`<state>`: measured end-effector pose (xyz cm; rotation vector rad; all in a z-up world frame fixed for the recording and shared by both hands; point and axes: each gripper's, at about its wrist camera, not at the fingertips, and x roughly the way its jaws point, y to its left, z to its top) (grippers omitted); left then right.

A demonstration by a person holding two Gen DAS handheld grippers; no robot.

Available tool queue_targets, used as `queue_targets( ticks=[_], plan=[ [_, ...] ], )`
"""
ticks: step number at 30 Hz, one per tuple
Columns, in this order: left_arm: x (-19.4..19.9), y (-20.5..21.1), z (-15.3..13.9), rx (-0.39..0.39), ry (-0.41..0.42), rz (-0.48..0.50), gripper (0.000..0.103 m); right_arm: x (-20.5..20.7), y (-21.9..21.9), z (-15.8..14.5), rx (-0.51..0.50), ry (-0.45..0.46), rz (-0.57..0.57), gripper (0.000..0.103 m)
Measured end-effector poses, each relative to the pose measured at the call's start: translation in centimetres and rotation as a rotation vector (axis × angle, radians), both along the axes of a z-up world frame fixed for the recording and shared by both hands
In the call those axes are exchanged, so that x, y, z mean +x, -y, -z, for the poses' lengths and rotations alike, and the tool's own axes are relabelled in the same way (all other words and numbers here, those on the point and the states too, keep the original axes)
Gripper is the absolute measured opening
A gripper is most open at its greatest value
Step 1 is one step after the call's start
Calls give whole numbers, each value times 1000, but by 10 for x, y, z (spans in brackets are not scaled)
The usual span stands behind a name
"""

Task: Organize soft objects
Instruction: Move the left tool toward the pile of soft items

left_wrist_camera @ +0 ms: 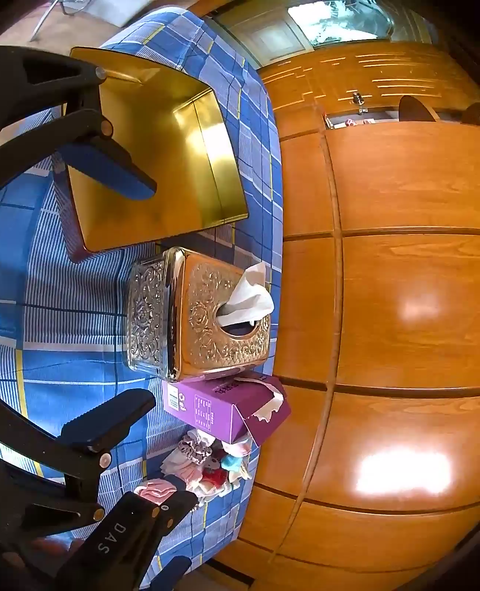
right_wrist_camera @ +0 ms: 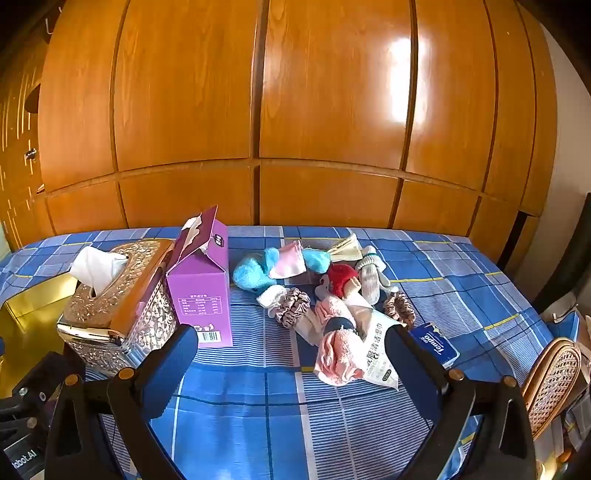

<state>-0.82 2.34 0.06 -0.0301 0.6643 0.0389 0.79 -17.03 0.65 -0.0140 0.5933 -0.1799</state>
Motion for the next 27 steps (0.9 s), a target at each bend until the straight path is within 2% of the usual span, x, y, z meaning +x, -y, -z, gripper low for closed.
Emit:
queue_targets(
  ticks=[27],
  plan=[
    [-3, 6, -1, 5, -4, 12, 103, -1, 2, 0, -3, 7, 14, 103]
  ],
)
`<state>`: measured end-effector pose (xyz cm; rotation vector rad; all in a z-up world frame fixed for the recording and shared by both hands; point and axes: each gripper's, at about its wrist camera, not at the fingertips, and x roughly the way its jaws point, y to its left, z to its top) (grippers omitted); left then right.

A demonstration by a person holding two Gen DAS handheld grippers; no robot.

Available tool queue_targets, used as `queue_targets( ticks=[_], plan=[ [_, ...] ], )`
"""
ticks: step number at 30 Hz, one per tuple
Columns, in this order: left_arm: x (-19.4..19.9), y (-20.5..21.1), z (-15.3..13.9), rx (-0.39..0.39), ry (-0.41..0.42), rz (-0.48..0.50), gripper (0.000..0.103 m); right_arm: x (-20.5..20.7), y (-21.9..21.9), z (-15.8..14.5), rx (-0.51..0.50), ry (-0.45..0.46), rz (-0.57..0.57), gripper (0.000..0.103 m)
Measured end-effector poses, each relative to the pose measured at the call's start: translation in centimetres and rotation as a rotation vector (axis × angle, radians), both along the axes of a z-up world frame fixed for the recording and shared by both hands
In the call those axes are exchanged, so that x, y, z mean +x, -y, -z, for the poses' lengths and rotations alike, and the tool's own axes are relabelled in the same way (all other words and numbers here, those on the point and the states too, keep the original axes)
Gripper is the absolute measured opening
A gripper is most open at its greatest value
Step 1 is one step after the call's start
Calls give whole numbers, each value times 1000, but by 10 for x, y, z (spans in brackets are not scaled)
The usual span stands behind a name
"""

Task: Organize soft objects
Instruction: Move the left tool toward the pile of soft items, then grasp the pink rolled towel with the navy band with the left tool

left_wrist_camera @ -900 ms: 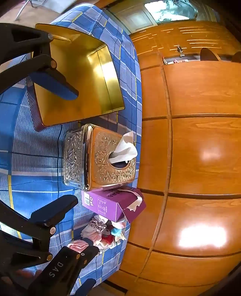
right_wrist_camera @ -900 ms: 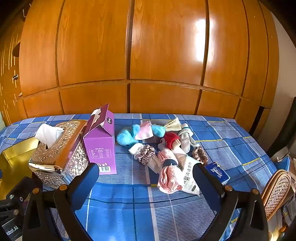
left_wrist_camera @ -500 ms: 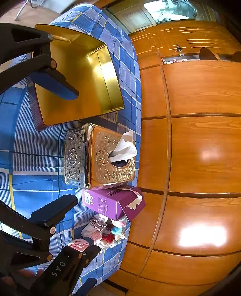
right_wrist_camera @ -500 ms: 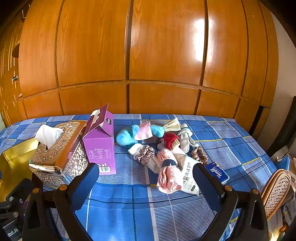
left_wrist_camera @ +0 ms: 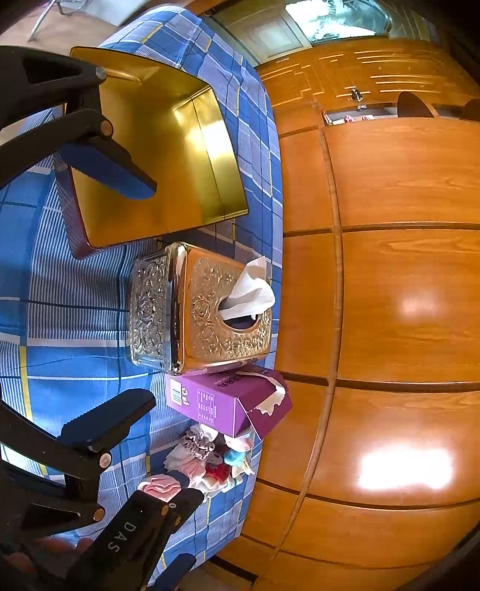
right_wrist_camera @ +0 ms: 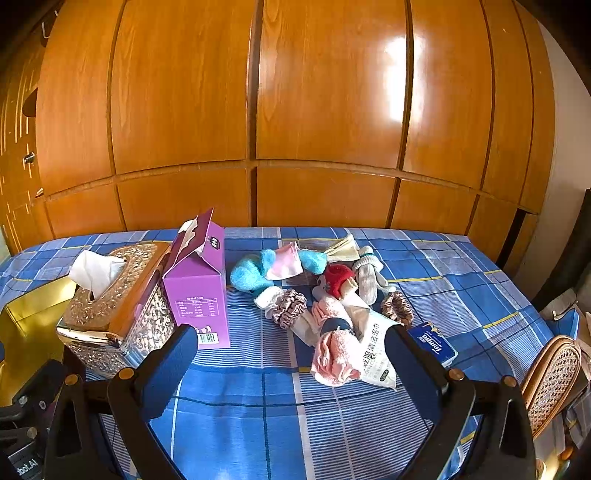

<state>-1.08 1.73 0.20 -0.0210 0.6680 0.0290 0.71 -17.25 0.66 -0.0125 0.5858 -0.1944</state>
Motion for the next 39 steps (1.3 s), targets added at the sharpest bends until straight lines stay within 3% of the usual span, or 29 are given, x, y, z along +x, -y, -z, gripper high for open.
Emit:
queue_targets(
  ticks=[13, 20, 24, 28, 33, 39],
  plan=[
    [-1, 8, 0, 11, 0, 17, 103, 2, 18, -1, 35, 43, 32, 103],
    [0, 21, -2, 37, 10, 87, 103, 3, 66, -7, 66, 64, 102, 103],
    [0, 30, -1, -11, 5, 237, 103, 2, 107, -7, 138, 46, 159, 103],
    [9, 53, 6, 39, -62, 358, 103, -5, 142, -5, 189, 34, 225, 103],
    [22, 86, 15, 23, -155, 534, 103, -13, 182, -2, 234, 26, 315, 103],
    [46, 138, 21, 19, -241, 706, 88, -11, 201, 10, 268, -3, 345, 103]
  ],
)
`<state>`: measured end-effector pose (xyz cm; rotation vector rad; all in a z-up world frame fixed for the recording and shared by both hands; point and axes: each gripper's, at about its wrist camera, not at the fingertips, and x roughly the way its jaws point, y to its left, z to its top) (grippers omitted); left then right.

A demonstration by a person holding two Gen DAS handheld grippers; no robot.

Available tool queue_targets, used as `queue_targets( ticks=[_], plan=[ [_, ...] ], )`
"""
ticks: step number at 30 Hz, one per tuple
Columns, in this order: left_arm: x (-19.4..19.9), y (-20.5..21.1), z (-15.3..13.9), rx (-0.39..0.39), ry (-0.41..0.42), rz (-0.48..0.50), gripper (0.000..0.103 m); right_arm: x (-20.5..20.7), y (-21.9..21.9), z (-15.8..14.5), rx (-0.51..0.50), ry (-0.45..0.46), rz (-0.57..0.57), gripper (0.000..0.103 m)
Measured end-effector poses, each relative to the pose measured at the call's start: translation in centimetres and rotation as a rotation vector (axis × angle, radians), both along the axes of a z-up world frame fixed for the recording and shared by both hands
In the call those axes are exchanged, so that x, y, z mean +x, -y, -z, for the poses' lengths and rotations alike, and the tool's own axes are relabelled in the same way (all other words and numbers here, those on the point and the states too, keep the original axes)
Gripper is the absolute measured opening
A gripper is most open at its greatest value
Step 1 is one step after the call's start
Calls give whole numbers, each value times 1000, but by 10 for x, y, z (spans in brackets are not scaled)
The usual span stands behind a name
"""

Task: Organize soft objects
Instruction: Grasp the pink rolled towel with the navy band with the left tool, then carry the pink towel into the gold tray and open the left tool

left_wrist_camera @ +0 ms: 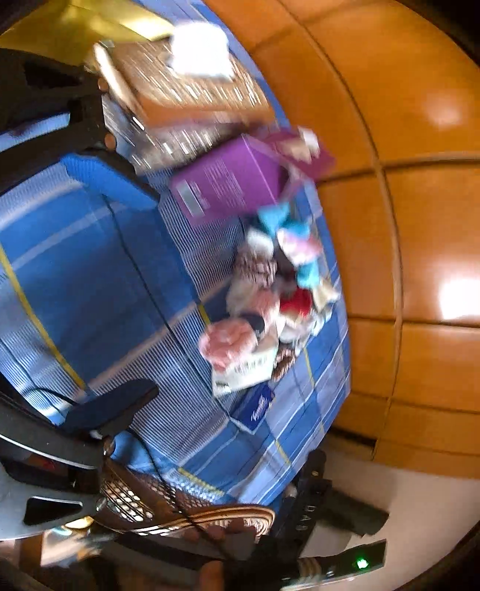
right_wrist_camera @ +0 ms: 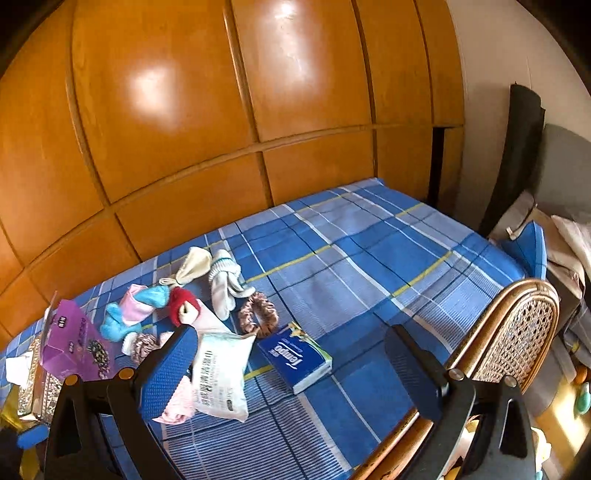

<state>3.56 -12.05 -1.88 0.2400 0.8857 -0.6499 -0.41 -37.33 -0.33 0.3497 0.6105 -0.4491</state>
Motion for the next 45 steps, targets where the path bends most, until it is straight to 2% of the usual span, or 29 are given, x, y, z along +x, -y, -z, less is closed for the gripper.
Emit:
queue_targets(
  ticks=[4, 13, 15, 16, 18, 21, 27, 32, 35, 36, 39, 42, 45],
  plan=[
    [29, 38, 11, -22, -86, 47, 70, 3, 4, 11, 85, -17, -22, 103],
    [94, 101, 50, -33, -219, -32, 69, 7, 12, 22, 194, -5, -48, 103],
    [107, 107, 63, -38, -263, -43, 59, 8, 15, 22, 207, -8, -54, 103],
    [111, 109, 70, -48, -299, -35, 44, 9, 17, 22, 212, -12, -59, 103],
    [115, 106, 76, -91, -329, -28, 38, 14, 19, 23, 223, -29, -68, 98],
    [109, 95, 69, -138, -310, -20, 35, 25, 23, 27, 256, -65, -69, 87],
    [83, 67, 50, -130, -223, -7, 35, 69, 18, 51, 394, -192, -107, 84],
    [65, 43, 43, -138, -189, -34, 35, 105, -2, 83, 390, -336, -141, 84],
    [58, 40, 23, -167, -157, -9, 35, 115, -9, 97, 358, -395, -152, 84],
    [58, 42, 16, -176, -144, 2, 35, 118, -13, 103, 350, -427, -167, 77],
    [64, 52, -11, -207, -100, 33, 35, 121, -23, 108, 331, -451, -208, 54],
    [85, 60, -40, -245, -59, 16, 35, 121, -34, 111, 284, -471, -236, 54],
    [121, 55, -72, -248, 20, -68, 35, 122, -37, 114, 284, -477, -249, 54]
  ],
)
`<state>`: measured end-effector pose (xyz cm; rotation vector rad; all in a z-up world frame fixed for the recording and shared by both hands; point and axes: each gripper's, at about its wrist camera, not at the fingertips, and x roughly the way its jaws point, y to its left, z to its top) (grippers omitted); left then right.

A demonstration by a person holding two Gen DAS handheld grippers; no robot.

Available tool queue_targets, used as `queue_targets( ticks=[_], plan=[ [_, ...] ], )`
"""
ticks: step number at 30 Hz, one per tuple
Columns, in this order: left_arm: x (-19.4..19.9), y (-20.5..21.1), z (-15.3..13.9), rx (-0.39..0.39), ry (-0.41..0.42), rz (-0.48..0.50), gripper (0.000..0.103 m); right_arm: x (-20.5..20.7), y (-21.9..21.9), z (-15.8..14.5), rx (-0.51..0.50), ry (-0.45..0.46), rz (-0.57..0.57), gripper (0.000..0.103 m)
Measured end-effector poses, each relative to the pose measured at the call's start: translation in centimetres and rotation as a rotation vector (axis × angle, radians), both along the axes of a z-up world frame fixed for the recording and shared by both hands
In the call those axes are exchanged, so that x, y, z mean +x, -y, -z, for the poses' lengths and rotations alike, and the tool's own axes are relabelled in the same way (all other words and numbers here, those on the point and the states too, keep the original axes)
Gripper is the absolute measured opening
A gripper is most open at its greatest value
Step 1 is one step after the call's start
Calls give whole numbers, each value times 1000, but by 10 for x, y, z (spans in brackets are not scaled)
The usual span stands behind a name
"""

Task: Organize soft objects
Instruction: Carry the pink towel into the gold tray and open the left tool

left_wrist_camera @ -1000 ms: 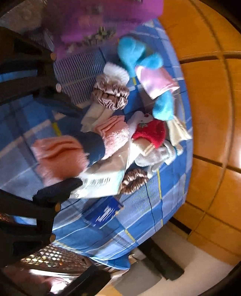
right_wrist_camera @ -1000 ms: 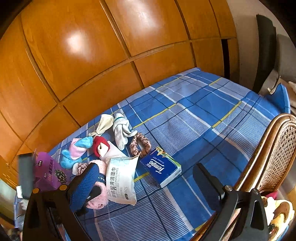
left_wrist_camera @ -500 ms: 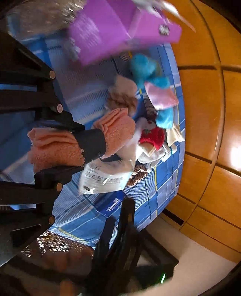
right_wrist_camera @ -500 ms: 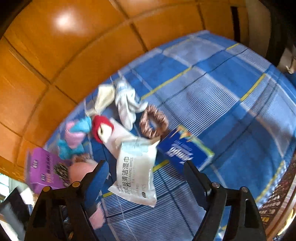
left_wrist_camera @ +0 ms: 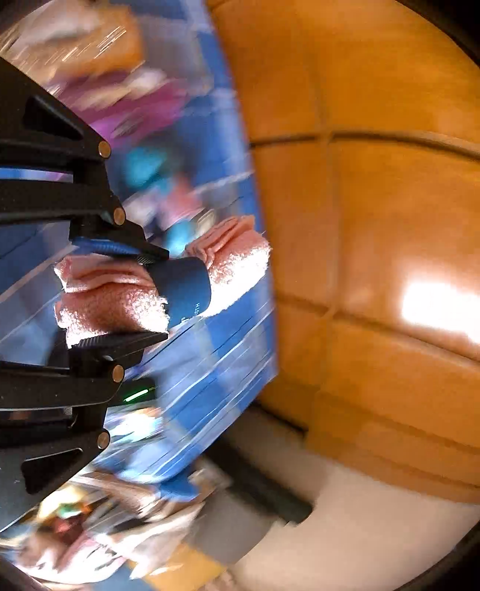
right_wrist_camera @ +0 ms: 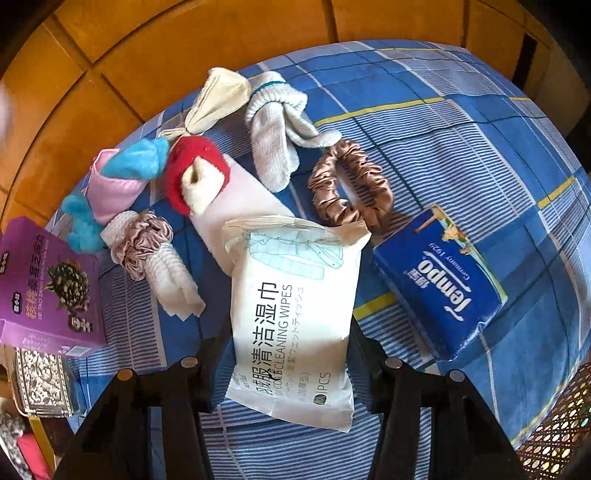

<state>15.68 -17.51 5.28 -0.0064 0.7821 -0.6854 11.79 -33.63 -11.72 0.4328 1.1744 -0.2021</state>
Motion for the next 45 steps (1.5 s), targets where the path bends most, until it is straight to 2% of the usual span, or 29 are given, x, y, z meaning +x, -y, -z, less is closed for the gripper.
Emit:
queue_targets(
  ticks=[4, 8, 10, 13, 17, 21, 25, 31, 36, 38, 42, 45],
  plan=[
    [47, -48, -28, 1, 32, -222, 35, 4, -7, 8, -15, -10, -20, 55],
    [66, -140, -39, -9, 43, -482, 35, 14, -26, 14, -85, -33, -63, 56],
    [59, -185, -37, 6, 51, -581, 35, 13, -36, 14, -109, -38, -76, 56],
    [36, -233, -23, 39, 56, -660, 35, 14, -46, 19, -122, -38, -82, 56],
    [-17, -291, 12, 60, 28, -747, 35, 7, -53, 17, -135, -38, -91, 57],
    [-59, -315, 50, 68, -32, -806, 35, 7, -57, 18, -140, -37, -91, 57],
    [-88, -326, 92, 82, -118, -822, 36, 5, -55, 21, -142, -35, -92, 57],
    [-96, -319, 129, 113, -185, -813, 38, -2, -56, 15, -190, -41, -125, 57],
    [-94, -318, 134, 143, -176, -799, 46, -2, -60, 16, -210, -45, -149, 55],
    [-102, -316, 129, 148, -156, -789, 60, -2, -61, 16, -218, -45, -156, 55],
    [-113, -312, 119, 173, -94, -784, 66, -4, -62, 14, -231, -44, -165, 54],
    [-124, -310, 110, 169, -68, -793, 74, -4, -64, 12, -235, -43, -166, 54]
  ],
)
